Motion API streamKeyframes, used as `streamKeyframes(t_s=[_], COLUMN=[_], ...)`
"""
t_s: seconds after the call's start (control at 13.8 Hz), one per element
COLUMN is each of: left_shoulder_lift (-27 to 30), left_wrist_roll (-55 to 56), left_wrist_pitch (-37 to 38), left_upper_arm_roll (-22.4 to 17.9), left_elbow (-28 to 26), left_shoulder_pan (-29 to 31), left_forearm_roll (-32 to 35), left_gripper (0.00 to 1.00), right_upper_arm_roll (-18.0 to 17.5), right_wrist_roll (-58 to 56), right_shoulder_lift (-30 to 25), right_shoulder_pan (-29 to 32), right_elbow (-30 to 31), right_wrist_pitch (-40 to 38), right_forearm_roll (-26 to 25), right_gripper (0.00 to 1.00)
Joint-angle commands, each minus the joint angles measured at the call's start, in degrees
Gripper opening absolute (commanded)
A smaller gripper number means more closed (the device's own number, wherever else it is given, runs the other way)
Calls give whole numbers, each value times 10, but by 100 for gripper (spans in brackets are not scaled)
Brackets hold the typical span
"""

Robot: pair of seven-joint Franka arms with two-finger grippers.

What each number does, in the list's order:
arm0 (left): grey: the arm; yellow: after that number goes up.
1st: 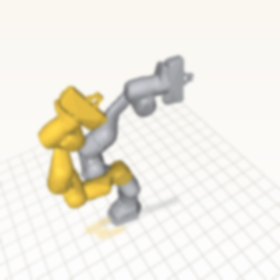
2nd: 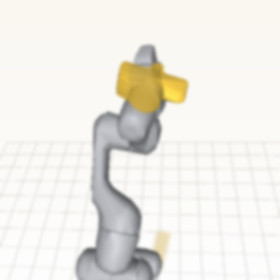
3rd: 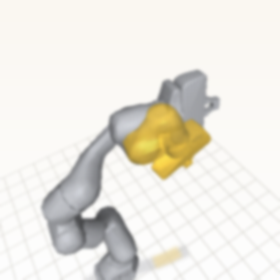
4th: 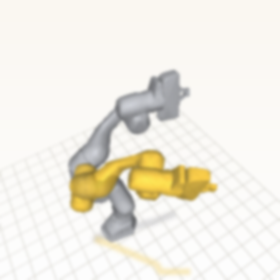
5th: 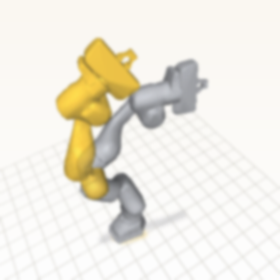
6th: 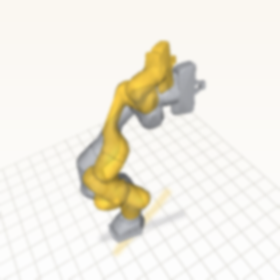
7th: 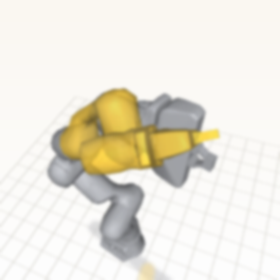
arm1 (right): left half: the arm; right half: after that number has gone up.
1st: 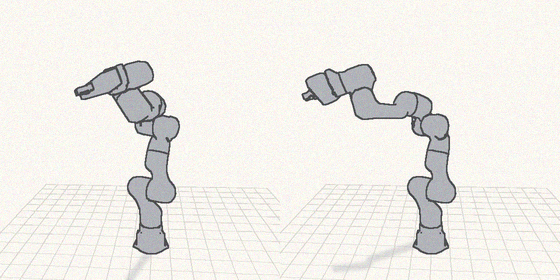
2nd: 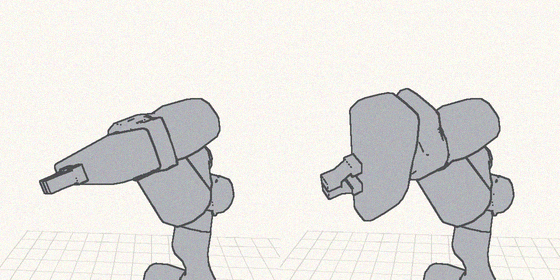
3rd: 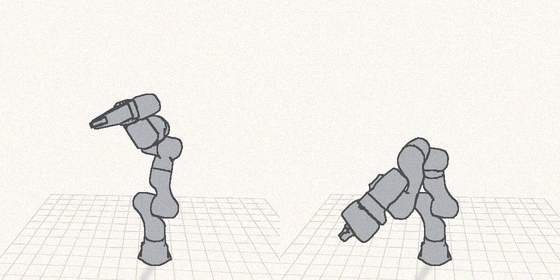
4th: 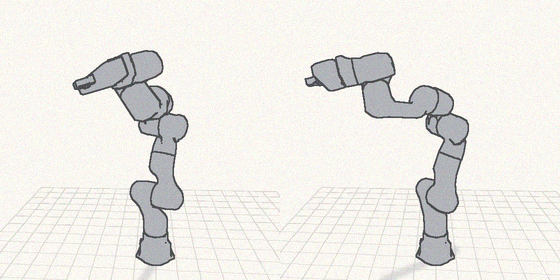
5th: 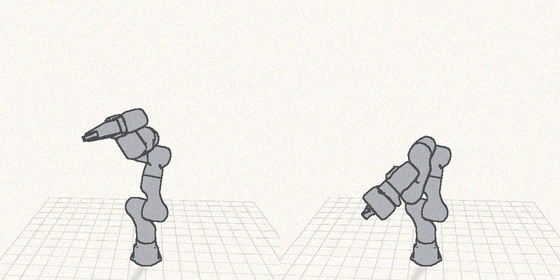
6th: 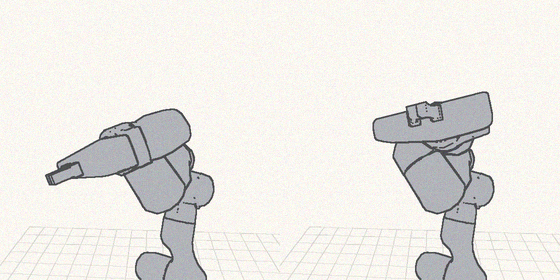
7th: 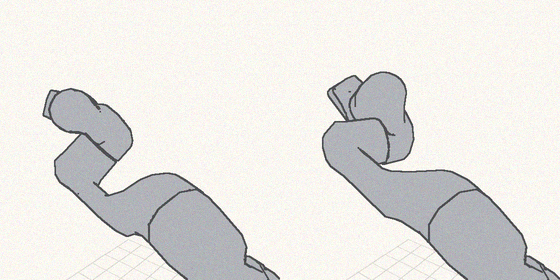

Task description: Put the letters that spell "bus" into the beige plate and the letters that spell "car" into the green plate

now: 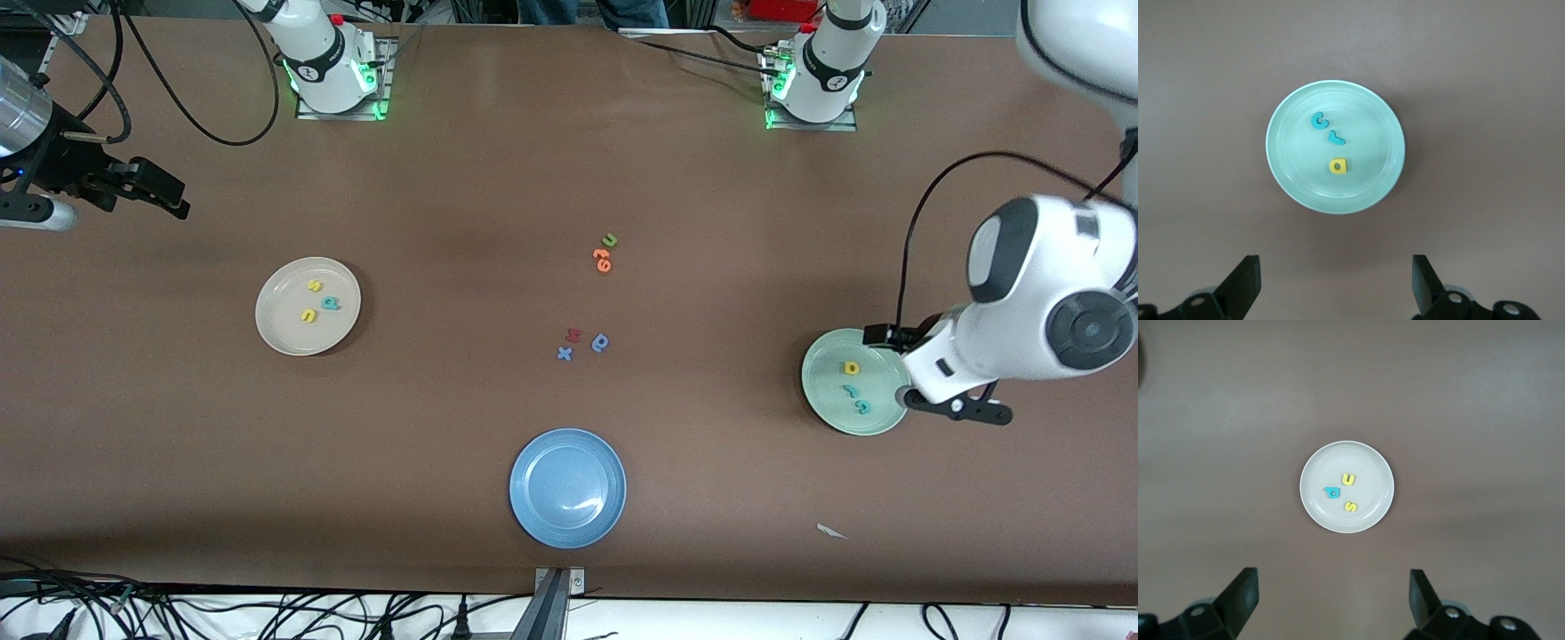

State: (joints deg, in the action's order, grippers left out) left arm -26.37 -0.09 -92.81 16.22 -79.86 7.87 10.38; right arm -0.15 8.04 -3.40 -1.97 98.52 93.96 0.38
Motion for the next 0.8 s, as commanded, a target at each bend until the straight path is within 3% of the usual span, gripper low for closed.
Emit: streamKeyframes(t_s=[0.0,0.07,0.36,0.73], left_shoulder_lift=[138,172,246,284], left_wrist_roll=[-3,-10,-12,-11], left_wrist_pitch=[1,7,39,35], left_upper_arm_roll=[-114,-139,-143,-144], left_elbow=[-96,-110,-101,-108], left_shoulder_pan=[-79,-98,-94,-100], left_forearm_roll=[-75,-84,-78,-78], left_gripper=[100,100,100,100], right_upper_arm_roll=[1,1,1,1], right_wrist_roll=[-5,-5,-4,-5], right_shoulder_lift=[-4,-3,-3,-3], right_shoulder_pan=[-1,-1,-1,-1], right_elbow=[0,0,0,0], right_wrist_pitch=[-2,-2,-2,-1], right_forearm_roll=[-1,-1,-1,-1], right_gripper=[100,100,100,100])
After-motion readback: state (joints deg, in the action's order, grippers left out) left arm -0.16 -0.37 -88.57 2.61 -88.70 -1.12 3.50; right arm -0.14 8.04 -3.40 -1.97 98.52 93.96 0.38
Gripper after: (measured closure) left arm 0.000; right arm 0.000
